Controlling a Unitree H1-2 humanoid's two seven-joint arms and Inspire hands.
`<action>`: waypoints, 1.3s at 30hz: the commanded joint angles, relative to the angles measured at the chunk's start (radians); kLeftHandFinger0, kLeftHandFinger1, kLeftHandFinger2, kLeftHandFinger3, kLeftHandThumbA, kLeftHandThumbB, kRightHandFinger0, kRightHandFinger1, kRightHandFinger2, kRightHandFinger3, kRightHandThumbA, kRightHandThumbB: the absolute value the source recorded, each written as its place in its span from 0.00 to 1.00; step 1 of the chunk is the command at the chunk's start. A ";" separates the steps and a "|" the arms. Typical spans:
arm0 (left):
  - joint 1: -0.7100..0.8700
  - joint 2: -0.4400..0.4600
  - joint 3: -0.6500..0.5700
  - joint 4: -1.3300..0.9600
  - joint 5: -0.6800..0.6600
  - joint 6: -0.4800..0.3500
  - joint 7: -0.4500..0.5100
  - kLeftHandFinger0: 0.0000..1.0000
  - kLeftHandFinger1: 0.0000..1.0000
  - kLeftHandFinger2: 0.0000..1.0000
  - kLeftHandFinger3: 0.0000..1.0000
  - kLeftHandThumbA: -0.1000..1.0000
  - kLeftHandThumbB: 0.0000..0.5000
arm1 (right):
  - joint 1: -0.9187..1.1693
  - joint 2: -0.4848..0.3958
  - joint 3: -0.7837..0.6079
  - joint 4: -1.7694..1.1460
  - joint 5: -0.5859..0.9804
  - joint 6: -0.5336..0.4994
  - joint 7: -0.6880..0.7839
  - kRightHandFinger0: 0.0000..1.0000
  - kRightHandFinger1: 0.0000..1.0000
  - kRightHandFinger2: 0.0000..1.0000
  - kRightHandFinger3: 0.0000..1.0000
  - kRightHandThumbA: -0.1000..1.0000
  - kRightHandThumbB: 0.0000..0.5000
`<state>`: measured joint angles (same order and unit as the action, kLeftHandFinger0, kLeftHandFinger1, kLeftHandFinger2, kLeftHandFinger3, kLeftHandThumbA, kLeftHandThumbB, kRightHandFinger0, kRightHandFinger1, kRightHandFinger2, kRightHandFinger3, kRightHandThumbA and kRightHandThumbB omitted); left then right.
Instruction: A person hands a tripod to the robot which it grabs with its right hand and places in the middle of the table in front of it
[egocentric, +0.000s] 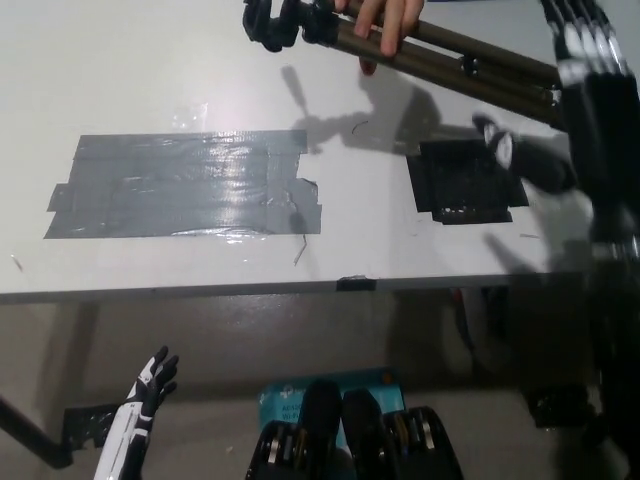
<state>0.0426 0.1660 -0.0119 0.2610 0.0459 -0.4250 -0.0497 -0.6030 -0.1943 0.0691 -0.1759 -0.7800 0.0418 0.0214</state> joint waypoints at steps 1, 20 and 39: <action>-0.017 0.017 -0.007 -0.022 -0.002 -0.045 -0.018 1.00 1.00 1.00 1.00 1.00 0.49 | -0.118 -0.037 0.036 0.151 -0.060 0.056 0.024 1.00 1.00 1.00 1.00 0.87 0.79; -0.046 0.019 -0.003 -0.024 -0.004 -0.045 -0.029 1.00 1.00 1.00 1.00 1.00 0.49 | -0.402 -0.056 0.181 0.633 -0.090 0.127 -0.015 1.00 1.00 1.00 1.00 0.96 0.92; -0.060 0.026 -0.003 -0.039 0.004 -0.025 -0.038 1.00 1.00 1.00 1.00 1.00 0.46 | -0.589 -0.049 0.278 1.093 -0.124 -0.050 -0.554 0.00 0.35 0.88 0.78 0.00 0.39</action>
<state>0.0059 0.1682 -0.0112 0.2615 0.0535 -0.4235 -0.0682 -1.0458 -0.2165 0.3251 0.8234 -0.8697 0.1177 -0.1841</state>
